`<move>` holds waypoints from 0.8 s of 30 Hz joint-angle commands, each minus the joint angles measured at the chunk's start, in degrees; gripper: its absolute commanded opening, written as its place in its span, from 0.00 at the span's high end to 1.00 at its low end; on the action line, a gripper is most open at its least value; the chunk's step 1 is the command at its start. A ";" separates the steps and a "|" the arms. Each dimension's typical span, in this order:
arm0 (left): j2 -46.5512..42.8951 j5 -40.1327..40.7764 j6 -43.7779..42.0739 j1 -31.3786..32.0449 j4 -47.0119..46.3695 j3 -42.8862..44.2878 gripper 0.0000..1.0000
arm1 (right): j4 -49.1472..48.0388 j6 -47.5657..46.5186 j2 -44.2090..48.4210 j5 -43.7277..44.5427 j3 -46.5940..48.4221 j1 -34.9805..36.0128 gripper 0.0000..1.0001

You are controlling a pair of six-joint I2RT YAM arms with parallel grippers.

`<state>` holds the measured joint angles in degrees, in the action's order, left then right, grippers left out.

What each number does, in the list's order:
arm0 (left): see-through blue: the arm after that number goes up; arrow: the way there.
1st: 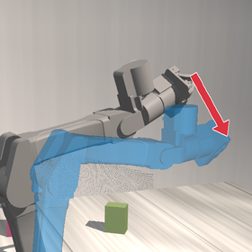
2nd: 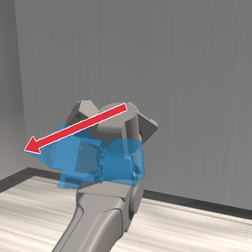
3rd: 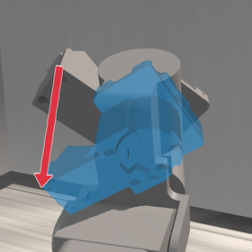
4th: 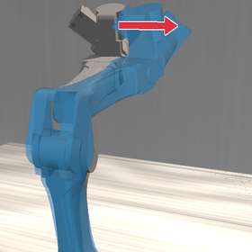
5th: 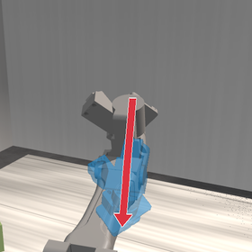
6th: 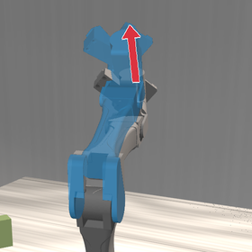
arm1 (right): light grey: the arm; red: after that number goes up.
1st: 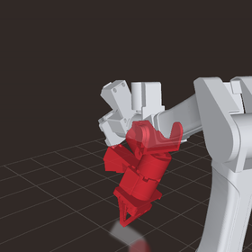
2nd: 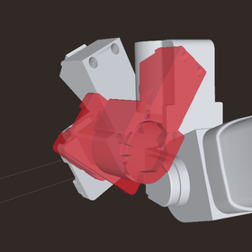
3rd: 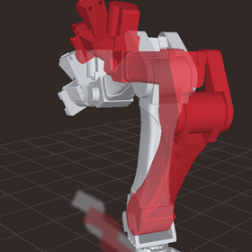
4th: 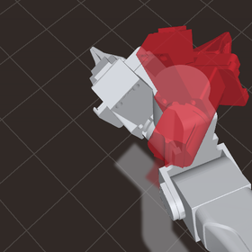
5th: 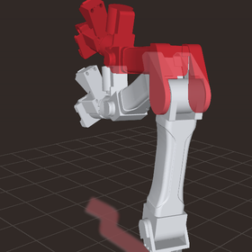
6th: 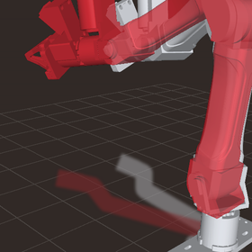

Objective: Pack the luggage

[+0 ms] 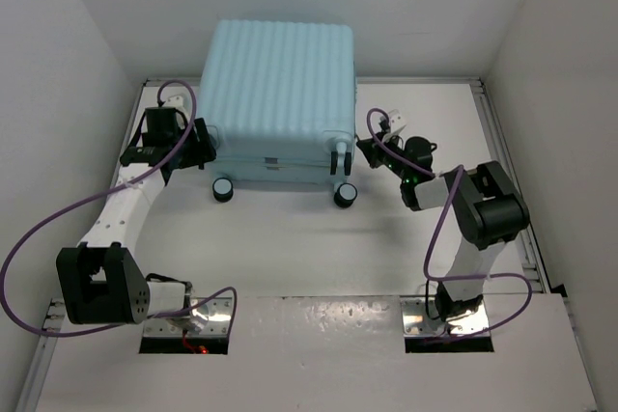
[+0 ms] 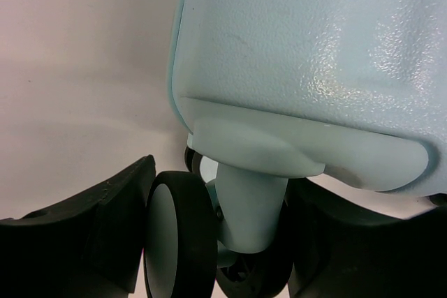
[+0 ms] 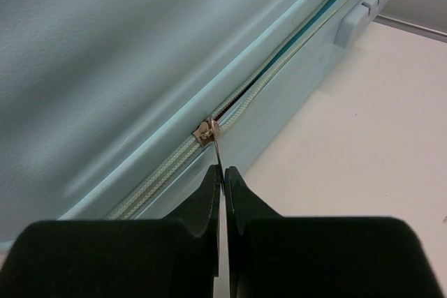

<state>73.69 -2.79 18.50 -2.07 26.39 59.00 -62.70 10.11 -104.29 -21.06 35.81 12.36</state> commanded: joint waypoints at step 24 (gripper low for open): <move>9.89 14.48 -1.36 -5.67 7.53 0.24 0.97 | -3.57 3.87 -28.50 20.62 45.47 -1.99 1.00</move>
<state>78.37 -2.02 16.97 -3.29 28.75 62.43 -61.08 12.97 -131.81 -6.35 73.23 11.84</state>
